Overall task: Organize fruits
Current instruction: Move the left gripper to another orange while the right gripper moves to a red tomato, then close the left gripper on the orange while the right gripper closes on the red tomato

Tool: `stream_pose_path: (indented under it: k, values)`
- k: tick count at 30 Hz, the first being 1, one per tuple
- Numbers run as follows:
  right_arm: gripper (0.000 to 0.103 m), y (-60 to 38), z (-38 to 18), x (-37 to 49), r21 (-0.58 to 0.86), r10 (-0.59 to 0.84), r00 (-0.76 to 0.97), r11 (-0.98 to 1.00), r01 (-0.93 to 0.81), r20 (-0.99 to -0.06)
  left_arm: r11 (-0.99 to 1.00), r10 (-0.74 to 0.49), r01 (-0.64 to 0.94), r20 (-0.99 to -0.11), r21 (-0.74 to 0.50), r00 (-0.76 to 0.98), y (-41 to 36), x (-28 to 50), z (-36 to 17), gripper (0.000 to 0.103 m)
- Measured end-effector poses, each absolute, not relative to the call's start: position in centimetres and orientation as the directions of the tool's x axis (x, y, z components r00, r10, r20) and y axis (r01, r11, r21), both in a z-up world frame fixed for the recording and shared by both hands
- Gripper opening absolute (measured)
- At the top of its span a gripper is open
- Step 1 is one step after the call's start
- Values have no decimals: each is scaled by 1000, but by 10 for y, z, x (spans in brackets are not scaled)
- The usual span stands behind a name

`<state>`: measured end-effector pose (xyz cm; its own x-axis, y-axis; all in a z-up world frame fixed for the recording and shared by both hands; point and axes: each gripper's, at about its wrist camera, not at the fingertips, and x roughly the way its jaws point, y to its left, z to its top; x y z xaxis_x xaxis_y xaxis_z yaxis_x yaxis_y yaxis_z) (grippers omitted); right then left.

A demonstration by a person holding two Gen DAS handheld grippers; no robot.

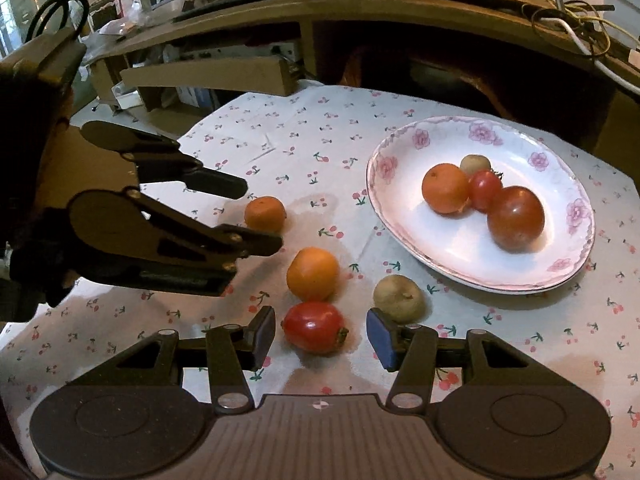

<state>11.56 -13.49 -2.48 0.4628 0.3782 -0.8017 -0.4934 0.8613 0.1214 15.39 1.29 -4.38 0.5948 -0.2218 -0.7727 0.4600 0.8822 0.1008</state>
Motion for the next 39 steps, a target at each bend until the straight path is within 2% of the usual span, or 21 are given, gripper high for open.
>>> stream_pose_path:
  k: [5, 7, 8, 21, 27, 31, 34, 39]
  values:
    - [50, -131, -28, 114, 104, 374, 460, 853, -511, -805, 881, -224, 461, -766, 105, 603, 10, 152, -45, 48]
    - [35, -132, -28, 115, 112, 377, 455, 853, -509, -807, 878, -228, 467, -768, 104, 599, 9, 151, -44, 40]
    - [35, -133, -28, 116, 119, 379, 452, 855, -504, -808, 877, -225, 469, -769, 109, 598, 9, 150, -44, 35]
    - [35, -150, -18, 90, 99, 349, 461, 870, -483, -816, 865, -235, 494, -799, 87, 553, 7, 98, -25, 35]
    - [35, -149, -24, 75, 71, 325, 455, 868, -491, -829, 844, -237, 529, -827, 84, 510, -7, 67, -37, 36]
    - [40, -148, -24, 72, 56, 315, 457, 867, -496, -832, 843, -244, 532, -821, 84, 516, -8, 69, -38, 37]
    - [48, -154, -26, 69, 63, 312, 469, 879, -473, -826, 841, -245, 534, -823, 83, 513, -7, 72, -39, 42]
    - [51, -153, -27, 74, 66, 320, 478, 878, -474, -818, 842, -243, 533, -819, 88, 519, -5, 72, -39, 49]
